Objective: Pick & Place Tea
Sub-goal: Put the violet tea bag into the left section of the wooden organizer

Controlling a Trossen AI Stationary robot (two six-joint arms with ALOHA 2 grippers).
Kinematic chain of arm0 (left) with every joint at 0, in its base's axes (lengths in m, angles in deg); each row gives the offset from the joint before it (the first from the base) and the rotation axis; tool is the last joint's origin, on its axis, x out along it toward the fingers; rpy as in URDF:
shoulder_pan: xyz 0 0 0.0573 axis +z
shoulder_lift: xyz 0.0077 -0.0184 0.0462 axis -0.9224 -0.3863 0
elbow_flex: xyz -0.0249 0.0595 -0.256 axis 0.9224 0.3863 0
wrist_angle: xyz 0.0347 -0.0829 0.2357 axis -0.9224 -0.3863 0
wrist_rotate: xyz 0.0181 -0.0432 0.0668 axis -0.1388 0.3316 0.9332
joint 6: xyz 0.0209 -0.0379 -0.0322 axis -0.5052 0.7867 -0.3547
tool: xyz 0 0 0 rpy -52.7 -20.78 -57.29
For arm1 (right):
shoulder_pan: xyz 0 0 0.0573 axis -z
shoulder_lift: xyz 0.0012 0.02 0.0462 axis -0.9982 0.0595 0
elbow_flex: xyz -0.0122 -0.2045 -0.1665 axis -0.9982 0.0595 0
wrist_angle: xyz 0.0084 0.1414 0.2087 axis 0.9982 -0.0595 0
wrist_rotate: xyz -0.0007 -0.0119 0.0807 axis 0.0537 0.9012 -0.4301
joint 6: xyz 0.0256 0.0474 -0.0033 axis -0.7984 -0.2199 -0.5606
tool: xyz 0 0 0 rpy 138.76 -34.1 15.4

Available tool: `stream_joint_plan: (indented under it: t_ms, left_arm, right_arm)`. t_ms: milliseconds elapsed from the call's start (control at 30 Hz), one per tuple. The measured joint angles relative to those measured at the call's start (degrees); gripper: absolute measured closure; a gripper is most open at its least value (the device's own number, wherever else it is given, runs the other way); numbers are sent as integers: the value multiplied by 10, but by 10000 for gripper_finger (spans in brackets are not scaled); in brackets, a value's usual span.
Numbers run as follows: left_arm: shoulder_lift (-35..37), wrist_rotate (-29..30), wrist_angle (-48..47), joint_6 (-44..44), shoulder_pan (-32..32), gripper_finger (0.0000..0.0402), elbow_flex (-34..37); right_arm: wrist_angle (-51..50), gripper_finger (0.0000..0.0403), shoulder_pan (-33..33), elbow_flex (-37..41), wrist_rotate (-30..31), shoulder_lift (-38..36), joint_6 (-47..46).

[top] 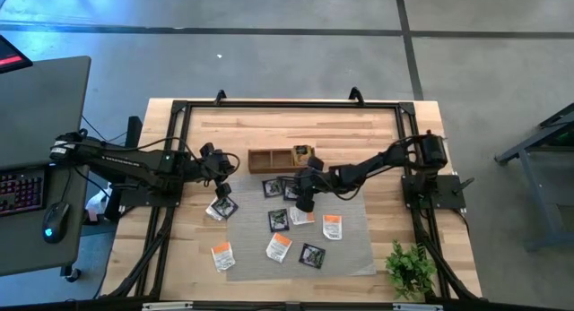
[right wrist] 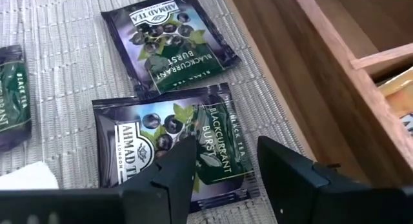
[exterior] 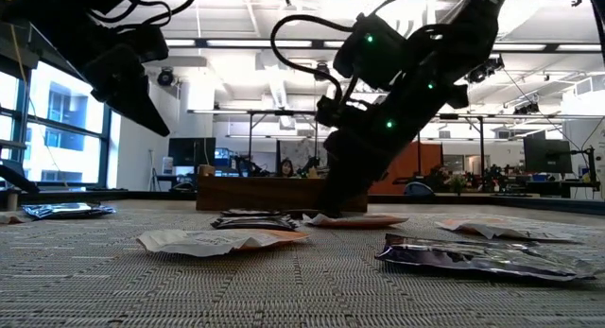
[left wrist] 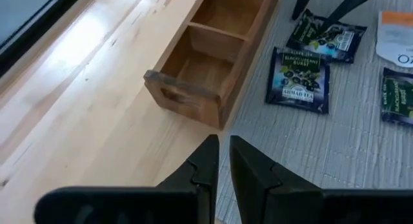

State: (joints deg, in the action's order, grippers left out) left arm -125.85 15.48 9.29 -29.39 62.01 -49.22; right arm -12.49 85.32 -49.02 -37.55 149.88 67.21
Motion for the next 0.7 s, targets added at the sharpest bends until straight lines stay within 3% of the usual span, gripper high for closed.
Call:
stream_joint_plan:
  t_ms: [233, 500, 700]
  left_arm:
    - [0, 2, 0, -5, 0, 365, 0]
    - [0, 2, 0, -6, 0, 365, 0]
    - [0, 3, 0, -6, 0, 365, 0]
  right_arm:
    - [-22, 282, 2, 0, -18, 11, -1]
    - [-30, 389, 1, 0, -37, 11, 0]
    - [-18, 393, -1, 3, -41, 8, 6]
